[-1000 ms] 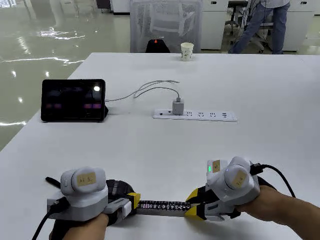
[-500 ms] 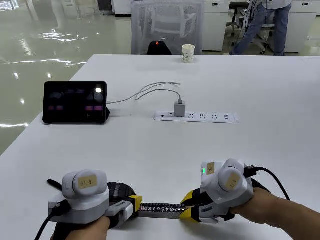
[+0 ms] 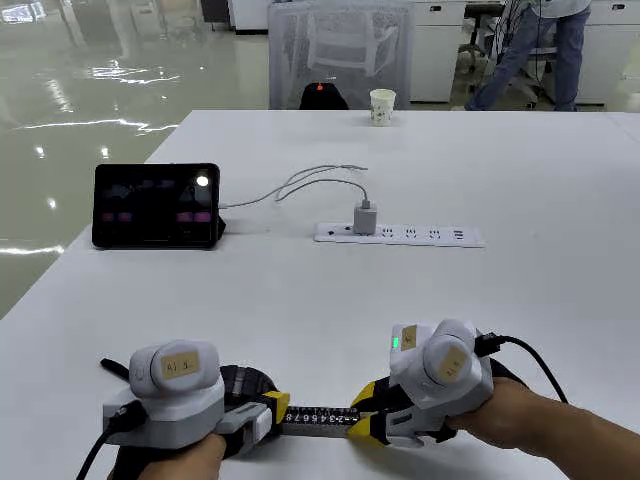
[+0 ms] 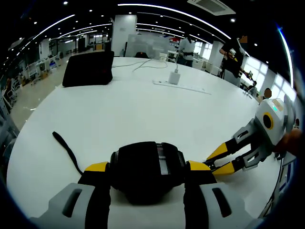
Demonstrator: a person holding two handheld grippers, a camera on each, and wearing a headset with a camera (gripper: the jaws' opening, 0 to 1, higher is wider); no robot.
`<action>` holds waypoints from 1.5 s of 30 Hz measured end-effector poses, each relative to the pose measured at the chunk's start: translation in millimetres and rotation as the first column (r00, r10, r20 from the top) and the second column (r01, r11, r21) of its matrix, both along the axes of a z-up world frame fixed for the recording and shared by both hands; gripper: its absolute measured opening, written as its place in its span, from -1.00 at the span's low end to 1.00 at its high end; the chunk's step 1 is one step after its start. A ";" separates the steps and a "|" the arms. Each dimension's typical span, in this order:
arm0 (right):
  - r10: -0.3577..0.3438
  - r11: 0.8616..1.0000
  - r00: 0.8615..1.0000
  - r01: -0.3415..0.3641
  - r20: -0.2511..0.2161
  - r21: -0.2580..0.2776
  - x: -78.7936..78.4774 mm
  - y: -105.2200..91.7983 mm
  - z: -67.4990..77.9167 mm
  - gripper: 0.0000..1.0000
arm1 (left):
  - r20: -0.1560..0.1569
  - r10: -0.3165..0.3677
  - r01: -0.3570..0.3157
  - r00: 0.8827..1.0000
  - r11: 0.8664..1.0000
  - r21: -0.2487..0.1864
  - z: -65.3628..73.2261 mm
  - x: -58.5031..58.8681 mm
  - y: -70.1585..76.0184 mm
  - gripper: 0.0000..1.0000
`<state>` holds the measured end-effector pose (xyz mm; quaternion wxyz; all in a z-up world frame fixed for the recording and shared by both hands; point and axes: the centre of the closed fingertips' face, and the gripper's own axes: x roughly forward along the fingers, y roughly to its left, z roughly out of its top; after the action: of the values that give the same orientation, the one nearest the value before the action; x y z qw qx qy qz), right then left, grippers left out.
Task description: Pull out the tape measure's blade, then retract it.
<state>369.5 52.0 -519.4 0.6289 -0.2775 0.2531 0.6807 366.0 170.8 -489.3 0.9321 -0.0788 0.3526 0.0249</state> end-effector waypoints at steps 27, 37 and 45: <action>0.013 0.999 1.000 -0.013 -0.003 0.041 -6.1 41.2 0.1 -0.79 | -0.001 0.006 -0.006 1.000 1.000 -0.015 0.4 -0.4 0.3 0.13; 0.021 0.998 1.000 -0.021 -0.005 0.053 -8.5 54.4 -0.2 -0.79 | -0.001 0.006 -0.006 1.000 1.000 -0.019 0.1 -0.4 0.6 0.13; 0.028 0.998 1.000 -0.028 -0.004 0.060 -11.4 64.8 0.4 -0.78 | 0.000 0.005 -0.005 1.000 1.000 -0.024 0.4 -0.7 0.5 0.14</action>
<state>358.1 116.8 -519.0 0.6268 -0.2601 0.2303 0.6975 365.3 171.3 -489.0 0.9310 -0.0907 0.3528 0.0230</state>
